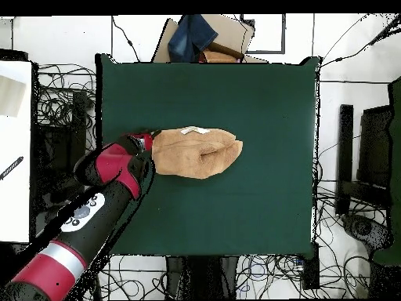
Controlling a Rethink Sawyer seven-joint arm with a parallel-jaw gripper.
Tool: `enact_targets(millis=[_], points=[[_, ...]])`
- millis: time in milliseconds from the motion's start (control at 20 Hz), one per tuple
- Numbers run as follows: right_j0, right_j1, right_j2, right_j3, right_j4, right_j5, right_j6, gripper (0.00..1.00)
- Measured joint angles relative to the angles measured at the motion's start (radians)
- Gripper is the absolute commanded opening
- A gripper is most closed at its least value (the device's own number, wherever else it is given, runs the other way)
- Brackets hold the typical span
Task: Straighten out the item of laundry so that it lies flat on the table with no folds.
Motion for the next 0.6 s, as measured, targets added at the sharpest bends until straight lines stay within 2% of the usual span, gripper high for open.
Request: enact_targets(millis=[400, 600], points=[[0.01, 0.005, -0.021, -0.007, 0.0, 0.062, 0.0, 1.0], [0.012, 0.016, -0.051, -0.036, 0.001, 0.175, 0.0, 1.0]])
